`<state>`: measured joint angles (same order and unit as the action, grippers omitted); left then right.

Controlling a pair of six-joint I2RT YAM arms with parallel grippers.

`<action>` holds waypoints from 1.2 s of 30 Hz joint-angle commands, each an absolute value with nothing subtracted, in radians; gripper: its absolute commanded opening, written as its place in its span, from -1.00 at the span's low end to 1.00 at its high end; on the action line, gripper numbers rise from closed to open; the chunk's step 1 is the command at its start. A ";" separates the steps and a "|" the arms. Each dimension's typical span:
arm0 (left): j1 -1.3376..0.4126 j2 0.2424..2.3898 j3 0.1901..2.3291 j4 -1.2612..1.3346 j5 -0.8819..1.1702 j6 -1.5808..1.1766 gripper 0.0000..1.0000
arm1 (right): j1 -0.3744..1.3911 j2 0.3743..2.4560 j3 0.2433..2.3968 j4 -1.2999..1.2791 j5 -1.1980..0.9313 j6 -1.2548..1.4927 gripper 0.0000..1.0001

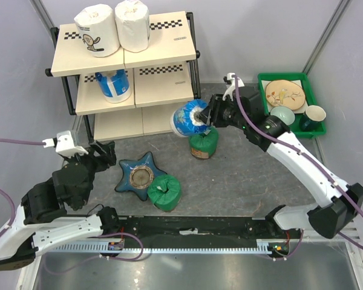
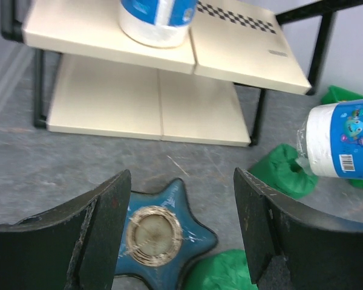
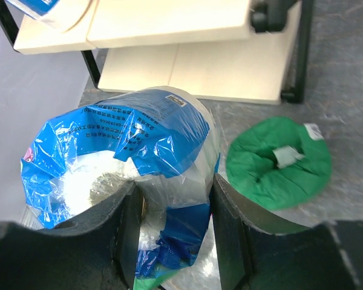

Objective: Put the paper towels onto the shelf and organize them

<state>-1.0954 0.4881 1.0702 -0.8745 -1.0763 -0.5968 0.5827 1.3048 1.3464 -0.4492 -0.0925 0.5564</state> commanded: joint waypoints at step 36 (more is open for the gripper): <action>-1.100 0.514 1.181 -0.796 -1.175 -0.362 0.59 | 0.865 1.908 2.066 -0.192 0.448 0.465 -0.50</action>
